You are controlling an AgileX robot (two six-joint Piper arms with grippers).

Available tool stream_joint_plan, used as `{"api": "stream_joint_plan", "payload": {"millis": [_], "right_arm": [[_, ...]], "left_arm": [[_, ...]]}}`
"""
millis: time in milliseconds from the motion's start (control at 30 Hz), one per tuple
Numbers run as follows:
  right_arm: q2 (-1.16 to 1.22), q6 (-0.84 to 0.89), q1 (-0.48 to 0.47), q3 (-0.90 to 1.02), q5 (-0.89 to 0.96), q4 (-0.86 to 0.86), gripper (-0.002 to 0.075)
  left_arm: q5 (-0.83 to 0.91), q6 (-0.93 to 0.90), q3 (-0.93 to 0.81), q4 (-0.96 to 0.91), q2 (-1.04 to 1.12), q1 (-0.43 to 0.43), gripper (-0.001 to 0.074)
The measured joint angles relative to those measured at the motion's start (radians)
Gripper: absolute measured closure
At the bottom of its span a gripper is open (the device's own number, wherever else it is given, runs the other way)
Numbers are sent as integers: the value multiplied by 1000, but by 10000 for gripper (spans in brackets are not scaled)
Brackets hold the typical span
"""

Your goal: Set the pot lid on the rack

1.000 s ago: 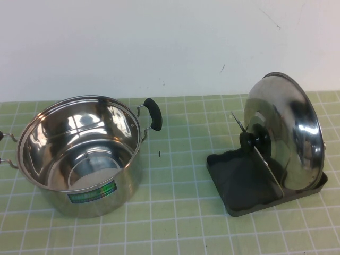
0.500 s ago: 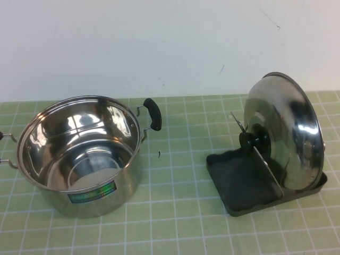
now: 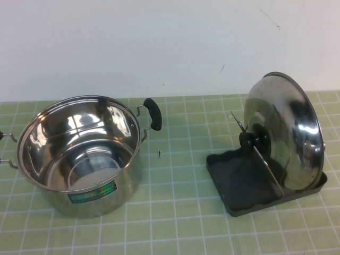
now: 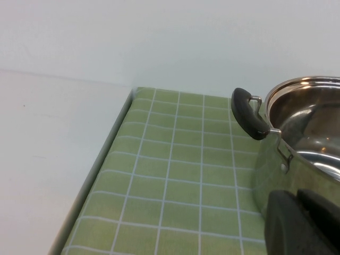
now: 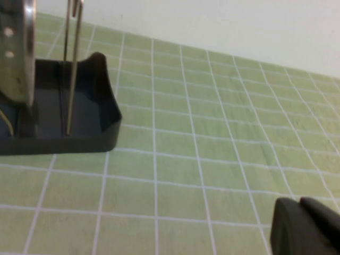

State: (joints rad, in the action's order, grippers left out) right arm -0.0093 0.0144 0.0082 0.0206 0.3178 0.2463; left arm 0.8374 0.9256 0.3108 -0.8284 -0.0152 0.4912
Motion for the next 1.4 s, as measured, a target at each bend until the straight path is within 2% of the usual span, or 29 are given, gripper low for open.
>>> {"api": "stream_joint_plan", "payload": {"millis": [200,300,467,567,733,900,1400], "right_arm": [[-3,-141,0,1,58,125,727],[-4,-131,0,1,62,155,727],[-4,81,0,1,53,-10,727],[-4,133,0,1,51,-64,727],[-4,116,-16,1,48,-81,727],[-4,113,-80,1,48,-83,727],[-4,27,-23,1,48,-81,727]], "left_arm": [[0,0,0,0,0,0,737],[0,0,0,0,0,0,737],[0,0,0,0,0,0,737],[0,0,0,0,0,0,737],[0,0,0,0,0,0,737],[0,-2,0,0,0,0,737],[0,0,0,0,0,0,737]]}}
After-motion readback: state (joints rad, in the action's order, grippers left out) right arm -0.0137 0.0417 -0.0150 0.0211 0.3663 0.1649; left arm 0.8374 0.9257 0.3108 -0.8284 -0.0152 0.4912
